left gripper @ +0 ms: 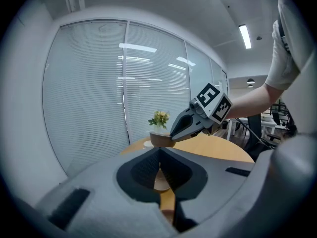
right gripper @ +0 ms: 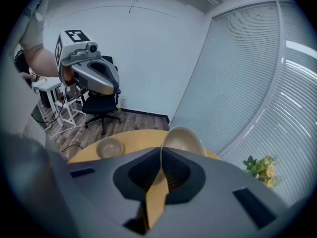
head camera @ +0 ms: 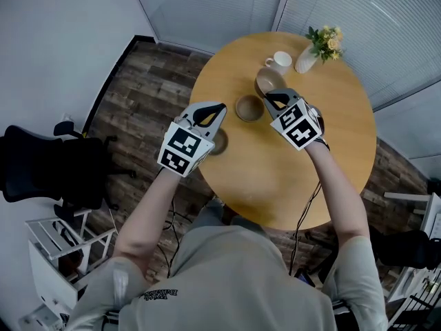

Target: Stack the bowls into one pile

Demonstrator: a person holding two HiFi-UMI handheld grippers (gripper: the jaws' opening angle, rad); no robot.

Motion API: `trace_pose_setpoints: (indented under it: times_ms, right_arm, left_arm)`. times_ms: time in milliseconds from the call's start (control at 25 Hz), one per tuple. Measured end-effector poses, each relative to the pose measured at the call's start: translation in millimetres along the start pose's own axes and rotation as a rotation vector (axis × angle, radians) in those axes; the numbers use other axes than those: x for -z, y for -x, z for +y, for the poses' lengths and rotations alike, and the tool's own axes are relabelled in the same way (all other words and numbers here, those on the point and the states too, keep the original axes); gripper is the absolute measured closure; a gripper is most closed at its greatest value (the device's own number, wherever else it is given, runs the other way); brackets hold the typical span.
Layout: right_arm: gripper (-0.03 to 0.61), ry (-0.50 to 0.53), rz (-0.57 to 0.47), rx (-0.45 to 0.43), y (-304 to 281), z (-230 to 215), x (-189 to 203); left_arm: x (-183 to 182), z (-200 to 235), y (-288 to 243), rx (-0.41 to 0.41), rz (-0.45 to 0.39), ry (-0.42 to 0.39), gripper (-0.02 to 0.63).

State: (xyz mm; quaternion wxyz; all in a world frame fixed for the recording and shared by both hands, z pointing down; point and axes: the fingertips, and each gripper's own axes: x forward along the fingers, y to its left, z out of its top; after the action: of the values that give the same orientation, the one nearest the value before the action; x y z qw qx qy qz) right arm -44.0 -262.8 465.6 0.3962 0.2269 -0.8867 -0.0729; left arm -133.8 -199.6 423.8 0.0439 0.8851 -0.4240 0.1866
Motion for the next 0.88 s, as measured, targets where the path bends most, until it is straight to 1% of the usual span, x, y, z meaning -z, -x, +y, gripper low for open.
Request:
trace_pose_setpoints:
  times_ms: [320,640,880]
  right_arm:
    - [0.548,0.075,0.054,-0.024,-24.0,11.0,7.2]
    - [0.548,0.036,0.114,-0.084,-62.6,22.2,34.3]
    - [0.547,0.057,0.157,-0.126,-87.3,37.0,51.2]
  left_arm:
    - [17.7,5.4,-11.1,0.01,0.024,0.014,0.592]
    - [38.2,8.4,-27.6,0.04,0.063,0.044,0.592]
    - [55.2,14.5,-40.6,0.048,0.084,0.059,0.592]
